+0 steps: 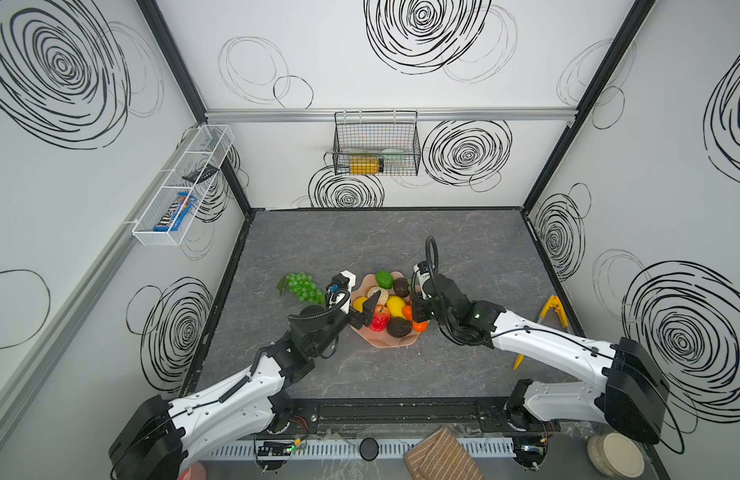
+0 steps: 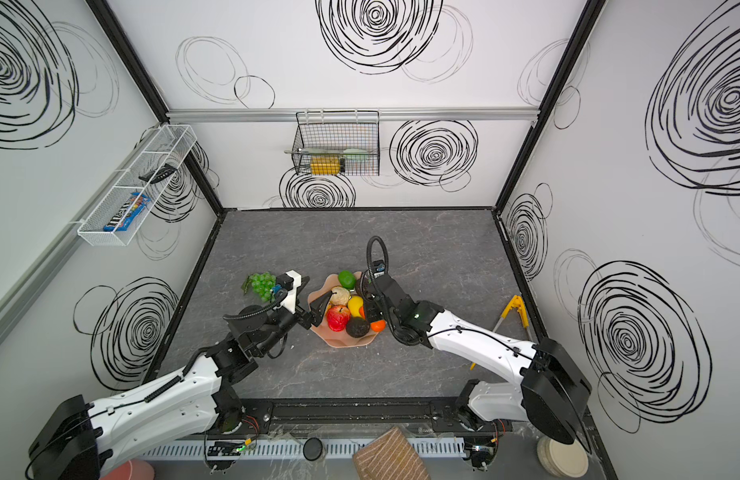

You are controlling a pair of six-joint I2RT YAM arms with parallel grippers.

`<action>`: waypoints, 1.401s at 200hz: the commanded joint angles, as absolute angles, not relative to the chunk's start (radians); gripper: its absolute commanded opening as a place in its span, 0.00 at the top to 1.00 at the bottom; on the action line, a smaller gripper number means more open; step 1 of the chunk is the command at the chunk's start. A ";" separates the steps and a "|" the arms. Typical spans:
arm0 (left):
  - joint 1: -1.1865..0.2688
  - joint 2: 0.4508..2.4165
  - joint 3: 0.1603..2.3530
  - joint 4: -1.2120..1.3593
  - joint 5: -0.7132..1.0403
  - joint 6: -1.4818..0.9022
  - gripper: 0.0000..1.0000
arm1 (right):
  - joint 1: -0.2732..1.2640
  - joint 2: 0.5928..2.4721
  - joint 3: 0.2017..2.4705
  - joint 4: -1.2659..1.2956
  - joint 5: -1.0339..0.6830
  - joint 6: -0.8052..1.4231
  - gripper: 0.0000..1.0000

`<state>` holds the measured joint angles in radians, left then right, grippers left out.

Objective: Place and organize the fake fruits in the fruit bowl
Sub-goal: 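Lower the tangerines into the bowl with the right gripper while the left gripper withdraws, then raise the right gripper from the bowl while the left gripper moves over the green grapes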

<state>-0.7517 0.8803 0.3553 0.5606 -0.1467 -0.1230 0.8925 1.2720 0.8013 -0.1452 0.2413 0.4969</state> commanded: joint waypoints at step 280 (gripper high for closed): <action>-0.254 0.879 0.399 0.179 -0.522 -0.626 0.19 | 0.631 0.755 0.500 0.024 -0.009 0.475 0.32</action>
<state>-0.3882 0.8524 0.3836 0.2058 -0.5034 -0.4946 0.6529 0.7769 0.5243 -0.0319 0.0803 0.4458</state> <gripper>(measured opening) 0.827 0.678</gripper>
